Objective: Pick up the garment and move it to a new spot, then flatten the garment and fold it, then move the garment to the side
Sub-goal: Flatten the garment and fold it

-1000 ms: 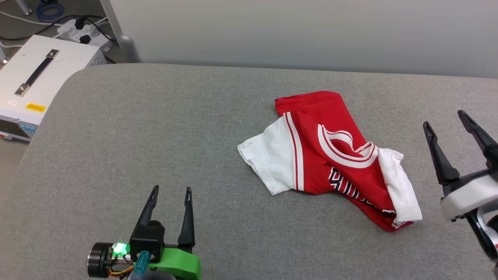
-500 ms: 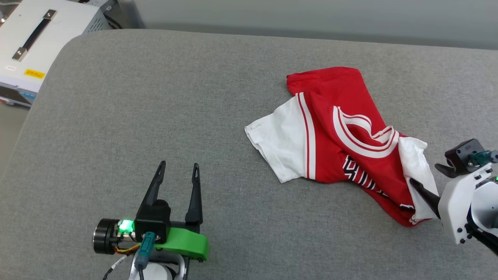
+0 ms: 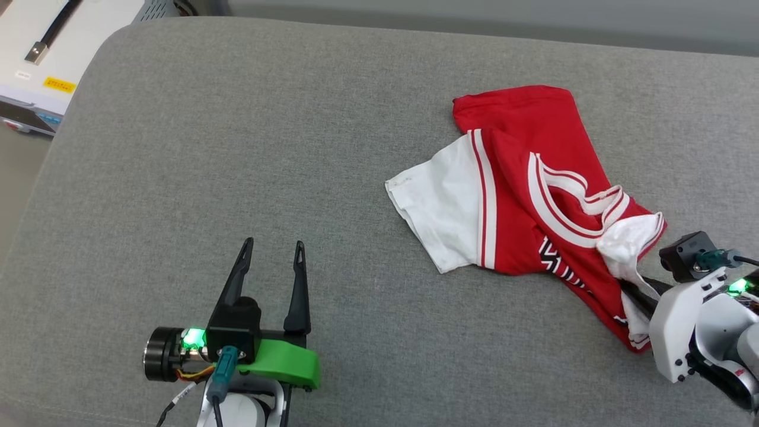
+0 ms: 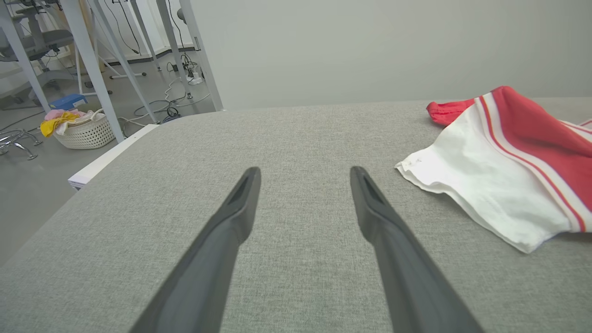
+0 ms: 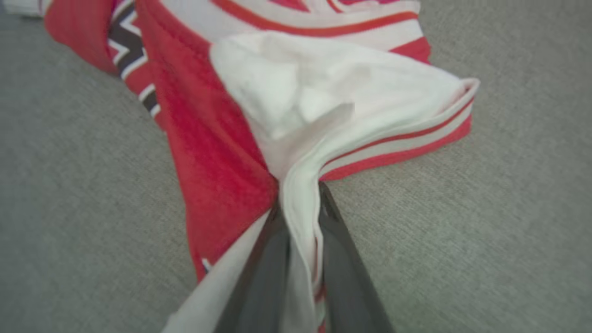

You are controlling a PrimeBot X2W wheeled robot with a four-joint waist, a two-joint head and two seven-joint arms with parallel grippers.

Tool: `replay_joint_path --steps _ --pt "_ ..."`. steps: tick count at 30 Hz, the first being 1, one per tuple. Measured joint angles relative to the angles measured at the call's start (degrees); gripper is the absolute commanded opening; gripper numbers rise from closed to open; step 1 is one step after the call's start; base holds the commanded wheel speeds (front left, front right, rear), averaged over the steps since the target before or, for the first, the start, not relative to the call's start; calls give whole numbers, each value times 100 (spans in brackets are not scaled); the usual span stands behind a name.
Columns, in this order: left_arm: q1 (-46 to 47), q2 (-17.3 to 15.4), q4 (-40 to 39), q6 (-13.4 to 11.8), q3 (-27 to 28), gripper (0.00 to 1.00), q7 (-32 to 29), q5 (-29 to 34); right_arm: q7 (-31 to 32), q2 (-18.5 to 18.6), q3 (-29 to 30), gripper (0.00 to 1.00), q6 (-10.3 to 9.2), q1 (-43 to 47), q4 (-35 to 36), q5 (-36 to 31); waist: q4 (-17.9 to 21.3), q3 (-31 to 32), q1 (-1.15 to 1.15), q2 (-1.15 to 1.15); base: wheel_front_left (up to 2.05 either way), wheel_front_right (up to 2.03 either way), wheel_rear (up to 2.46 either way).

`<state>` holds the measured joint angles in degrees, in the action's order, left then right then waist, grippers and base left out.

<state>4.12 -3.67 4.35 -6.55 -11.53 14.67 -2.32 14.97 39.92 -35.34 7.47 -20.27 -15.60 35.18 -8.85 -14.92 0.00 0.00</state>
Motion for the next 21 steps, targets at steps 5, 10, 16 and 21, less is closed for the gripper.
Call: replay_joint_path --steps 5,10,16,21 --pt "-78 3 10 3 58 100 0 2 -599 -313 381 0 1 88 170 514 161 186 0 0 0 0 0" --pt "-146 7 -2 10 83 100 0 34 -1113 -567 1066 0 1 412 493 1032 367 342 0 0 0 0 0" --pt "-206 7 -2 34 98 100 0 37 -1519 -957 1974 0 1 1070 481 1918 569 443 0 0 0 0 0" --pt "-213 8 3 35 118 100 0 43 -1756 -1257 2760 0 1 1426 -15 2742 651 456 0 0 0 0 0"
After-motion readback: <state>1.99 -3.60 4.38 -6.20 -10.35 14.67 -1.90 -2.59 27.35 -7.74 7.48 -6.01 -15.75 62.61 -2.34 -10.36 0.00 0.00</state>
